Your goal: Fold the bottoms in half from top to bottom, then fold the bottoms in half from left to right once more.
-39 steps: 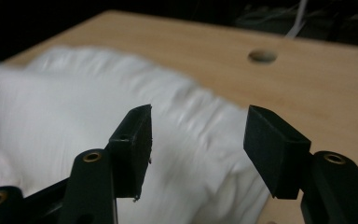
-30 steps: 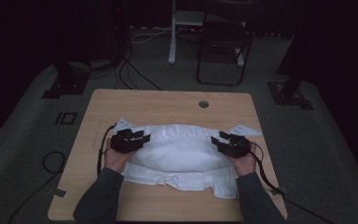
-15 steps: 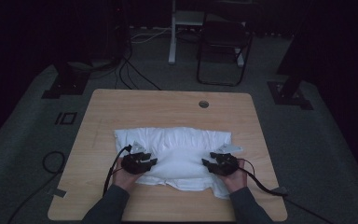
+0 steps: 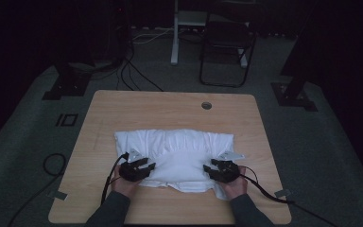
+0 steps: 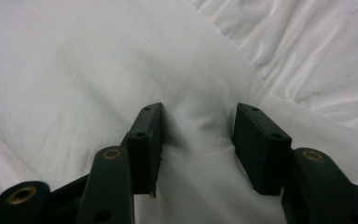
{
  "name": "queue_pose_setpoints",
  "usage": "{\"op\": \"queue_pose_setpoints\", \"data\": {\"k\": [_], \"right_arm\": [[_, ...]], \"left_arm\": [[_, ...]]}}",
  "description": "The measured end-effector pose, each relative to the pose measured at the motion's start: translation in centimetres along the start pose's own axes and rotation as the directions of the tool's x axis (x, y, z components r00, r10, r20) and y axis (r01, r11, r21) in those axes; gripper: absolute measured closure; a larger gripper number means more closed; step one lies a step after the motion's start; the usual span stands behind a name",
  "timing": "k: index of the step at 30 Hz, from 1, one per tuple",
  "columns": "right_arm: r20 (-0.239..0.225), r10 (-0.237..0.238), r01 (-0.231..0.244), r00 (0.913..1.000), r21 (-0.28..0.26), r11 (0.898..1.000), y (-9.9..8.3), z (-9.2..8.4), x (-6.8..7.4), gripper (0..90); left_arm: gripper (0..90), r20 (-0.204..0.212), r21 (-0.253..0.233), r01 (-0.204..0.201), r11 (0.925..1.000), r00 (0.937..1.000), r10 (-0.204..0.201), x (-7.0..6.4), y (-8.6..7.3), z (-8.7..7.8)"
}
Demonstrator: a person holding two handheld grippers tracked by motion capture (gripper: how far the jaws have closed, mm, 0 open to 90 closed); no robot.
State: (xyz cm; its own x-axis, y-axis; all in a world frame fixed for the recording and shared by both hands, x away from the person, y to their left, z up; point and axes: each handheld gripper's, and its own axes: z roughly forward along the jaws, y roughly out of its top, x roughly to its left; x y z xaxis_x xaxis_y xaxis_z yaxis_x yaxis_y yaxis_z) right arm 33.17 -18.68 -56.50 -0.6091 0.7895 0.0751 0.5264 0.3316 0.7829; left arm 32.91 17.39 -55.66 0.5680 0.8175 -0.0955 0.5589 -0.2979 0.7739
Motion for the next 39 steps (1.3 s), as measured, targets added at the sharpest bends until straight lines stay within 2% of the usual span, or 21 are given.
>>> {"op": "queue_pose_setpoints", "data": {"k": [1, 2, 4, 6, 9, 11, 13, 16, 17, 18, 20, 21, 26, 28, 30, 32, 33, 34, 36, 38, 39], "right_arm": [[0.003, 0.002, -0.002, 1.0, -0.007, 1.0, 0.0, 0.1, 0.0, 52.0], [0.007, 0.004, -0.004, 1.0, -0.016, 1.0, 0.0, 0.3, 0.0, 52.1], [0.006, 0.008, -0.007, 1.0, -0.019, 1.0, 0.1, 0.5, -0.1, 52.1], [0.002, 0.014, -0.014, 0.9999, -0.021, 1.0, 0.2, 0.6, -0.1, 52.1], [0.004, 0.016, -0.016, 0.9999, -0.028, 0.999, 0.2, 0.7, -0.1, 52.1], [0.008, 0.02, -0.019, 0.9998, -0.029, 0.999, 0.1, 0.6, 0.0, 52.1], [0.012, 0.017, -0.017, 0.9998, -0.034, 0.999, 0.1, 0.6, 0.0, 52.1], [0.016, 0.019, -0.018, 0.9997, -0.038, 0.999, 0.0, 0.6, 0.1, 52.1], [0.017, 0.019, -0.018, 0.9997, -0.039, 0.999, 0.0, 0.6, 0.1, 52.1], [0.018, 0.019, -0.018, 0.9997, -0.04, 0.999, 0.0, 0.6, 0.1, 52.1], [0.019, 0.019, -0.019, 0.9996, -0.041, 0.999, -0.1, 0.6, 0.1, 52.1], [0.019, 0.018, -0.018, 0.9997, -0.042, 0.999, -0.1, 0.6, 0.1, 52.1], [0.021, 0.016, -0.015, 0.9997, -0.048, 0.999, -0.1, 0.6, 0.2, 52.1], [0.021, 0.015, -0.013, 0.9997, -0.049, 0.999, -0.1, 0.6, 0.2, 52.0], [0.019, 0.013, -0.012, 0.9997, -0.052, 0.999, -0.2, 0.6, 0.2, 52.0], [0.015, 0.012, -0.011, 0.9998, -0.053, 0.999, -0.2, 0.7, 0.2, 52.0], [0.015, 0.012, -0.011, 0.9998, -0.053, 0.999, -0.2, 0.7, 0.2, 52.0], [0.01, 0.012, -0.011, 0.9999, -0.055, 0.998, -0.2, 0.7, 0.2, 52.0], [0.006, 0.012, -0.011, 0.9999, -0.057, 0.998, -0.2, 0.7, 0.2, 52.0], [0.005, 0.011, -0.011, 0.9999, -0.058, 0.998, -0.2, 0.8, 0.2, 52.0], [0.004, 0.011, -0.011, 0.9999, -0.058, 0.998, -0.2, 0.8, 0.2, 52.0]], "left_arm": [[52.6, 0.018, -0.014, 0.047, 0.9988, 0.9988, -0.046, 0.6, 0.1, -0.3], [48.0, 0.021, -0.027, 0.065, 0.9975, 0.9977, -0.064, 0.9, 0.1, -0.5], [40.7, -0.01, -0.064, 0.086, 0.9942, 0.9961, -0.087, 1.5, 0.3, -1.4], [35.2, -0.082, -0.089, 0.09, 0.9919, 0.9919, -0.097, 2.1, 0.3, -2.0], [28.1, -0.161, -0.088, 0.123, 0.9885, 0.9776, -0.136, 3.0, 0.2, -2.3], [23.7, -0.189, -0.082, 0.129, 0.9883, 0.9716, -0.142, 3.5, 0.1, -2.2], [17.1, -0.258, -0.064, 0.122, 0.9904, 0.9567, -0.135, 3.5, 0.0, -1.7], [8.2, -0.314, -0.036, 0.133, 0.9905, 0.9395, -0.137, 3.8, -0.1, -1.1], [5.4, -0.316, -0.024, 0.158, 0.9872, 0.9355, -0.157, 4.2, -0.2, -0.8], [1.6, -0.312, -0.012, 0.175, 0.9846, 0.9348, -0.169, 4.4, -0.3, -0.6], [0.0, -0.295, 0.0, 0.23, 0.9733, 0.9301, -0.219, 5.1, -0.5, -0.2], [0.0, -0.308, -0.006, 0.23, 0.9733, 0.9256, -0.22, 5.2, -0.5, -0.2], [0.0, -0.326, -0.005, 0.224, 0.9746, 0.9209, -0.213, 5.2, -0.5, -0.2], [0.0, -0.345, -0.011, 0.222, 0.975, 0.9144, -0.212, 5.2, -0.5, -0.2], [0.0, -0.35, -0.013, 0.224, 0.9746, 0.9121, -0.214, 5.3, -0.5, -0.4], [0.0, -0.353, -0.012, 0.244, 0.9698, 0.9065, -0.232, 5.5, -0.6, -0.3], [0.0, -0.353, -0.012, 0.244, 0.9698, 0.9065, -0.232, 5.5, -0.6, -0.3], [0.0, -0.353, -0.016, 0.26, 0.9655, 0.9019, -0.249, 5.8, -0.6, -0.3], [0.0, -0.365, -0.015, 0.263, 0.9647, 0.8969, -0.25, 5.8, -0.6, -0.3], [0.0, -0.378, -0.016, 0.257, 0.9662, 0.893, -0.244, 5.7, -0.6, -0.4], [0.0, -0.398, -0.019, 0.232, 0.9725, 0.8906, -0.22, 5.5, -0.6, -0.4]]}}
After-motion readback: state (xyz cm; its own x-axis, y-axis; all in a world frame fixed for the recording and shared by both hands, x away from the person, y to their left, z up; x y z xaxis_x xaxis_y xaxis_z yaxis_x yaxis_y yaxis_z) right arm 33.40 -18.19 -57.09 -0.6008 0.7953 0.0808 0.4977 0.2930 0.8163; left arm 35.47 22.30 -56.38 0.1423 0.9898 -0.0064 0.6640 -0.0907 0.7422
